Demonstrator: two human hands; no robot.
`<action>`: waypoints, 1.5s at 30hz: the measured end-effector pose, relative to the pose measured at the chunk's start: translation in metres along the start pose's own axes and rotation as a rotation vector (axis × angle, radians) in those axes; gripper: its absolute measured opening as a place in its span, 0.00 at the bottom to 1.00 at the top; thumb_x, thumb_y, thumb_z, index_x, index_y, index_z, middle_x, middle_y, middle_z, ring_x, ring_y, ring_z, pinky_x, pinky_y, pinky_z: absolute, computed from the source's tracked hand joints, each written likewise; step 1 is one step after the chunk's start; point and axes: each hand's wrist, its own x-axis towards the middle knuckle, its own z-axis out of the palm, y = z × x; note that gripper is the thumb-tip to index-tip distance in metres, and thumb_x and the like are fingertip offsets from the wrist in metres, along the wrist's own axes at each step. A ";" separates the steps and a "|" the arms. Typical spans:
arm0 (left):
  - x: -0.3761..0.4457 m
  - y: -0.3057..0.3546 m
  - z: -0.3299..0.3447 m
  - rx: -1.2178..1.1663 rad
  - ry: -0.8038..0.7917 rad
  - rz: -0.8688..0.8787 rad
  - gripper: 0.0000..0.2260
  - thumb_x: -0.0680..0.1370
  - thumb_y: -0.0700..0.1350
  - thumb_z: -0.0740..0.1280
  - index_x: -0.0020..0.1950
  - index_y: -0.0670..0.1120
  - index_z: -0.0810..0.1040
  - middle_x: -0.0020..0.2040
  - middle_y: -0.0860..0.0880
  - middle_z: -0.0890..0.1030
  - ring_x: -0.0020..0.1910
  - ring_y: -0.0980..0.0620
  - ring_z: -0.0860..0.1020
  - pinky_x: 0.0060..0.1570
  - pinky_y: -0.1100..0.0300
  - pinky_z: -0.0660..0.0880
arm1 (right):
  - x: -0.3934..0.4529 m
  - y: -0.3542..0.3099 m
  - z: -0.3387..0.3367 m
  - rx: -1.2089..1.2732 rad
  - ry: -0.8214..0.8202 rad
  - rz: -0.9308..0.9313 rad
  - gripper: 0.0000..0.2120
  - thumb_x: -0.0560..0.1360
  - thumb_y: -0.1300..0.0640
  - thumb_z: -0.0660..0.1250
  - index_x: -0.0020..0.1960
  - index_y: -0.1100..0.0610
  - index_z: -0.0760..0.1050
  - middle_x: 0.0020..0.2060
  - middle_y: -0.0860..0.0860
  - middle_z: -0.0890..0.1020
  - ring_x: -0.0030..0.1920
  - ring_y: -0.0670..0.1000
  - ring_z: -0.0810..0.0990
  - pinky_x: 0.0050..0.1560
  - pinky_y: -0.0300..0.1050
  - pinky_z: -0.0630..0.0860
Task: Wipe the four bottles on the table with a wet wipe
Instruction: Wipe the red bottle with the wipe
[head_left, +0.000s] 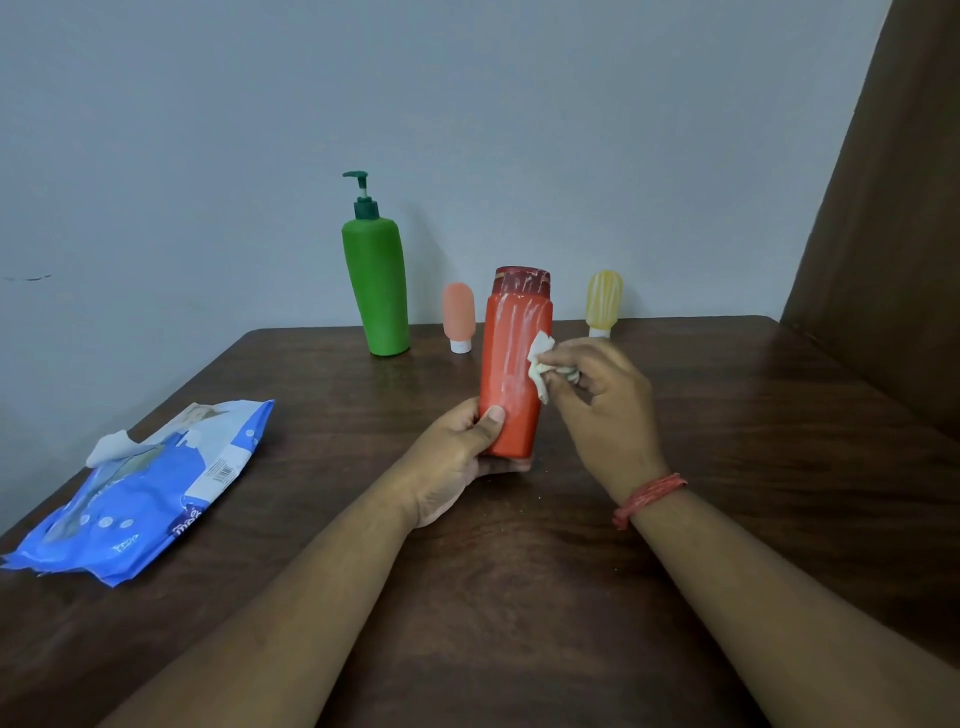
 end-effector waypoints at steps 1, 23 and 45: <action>0.000 0.000 -0.001 -0.022 0.008 0.005 0.20 0.81 0.49 0.61 0.71 0.42 0.71 0.65 0.39 0.78 0.56 0.43 0.81 0.57 0.49 0.81 | -0.002 0.001 0.000 0.016 -0.038 0.001 0.07 0.76 0.64 0.71 0.51 0.55 0.83 0.49 0.41 0.78 0.53 0.39 0.78 0.51 0.29 0.75; -0.002 0.000 0.001 0.551 -0.077 0.034 0.14 0.81 0.59 0.60 0.66 0.61 0.68 0.65 0.55 0.77 0.64 0.58 0.76 0.67 0.57 0.71 | 0.024 -0.012 -0.032 -0.060 0.273 -0.062 0.07 0.78 0.64 0.68 0.55 0.58 0.82 0.54 0.45 0.77 0.57 0.43 0.77 0.56 0.36 0.77; -0.003 -0.006 0.008 0.760 -0.011 0.160 0.19 0.80 0.59 0.59 0.70 0.57 0.68 0.63 0.56 0.77 0.63 0.59 0.75 0.65 0.56 0.73 | 0.027 -0.005 -0.036 -0.373 0.239 -0.334 0.08 0.79 0.59 0.67 0.53 0.62 0.83 0.49 0.52 0.79 0.54 0.47 0.73 0.54 0.40 0.74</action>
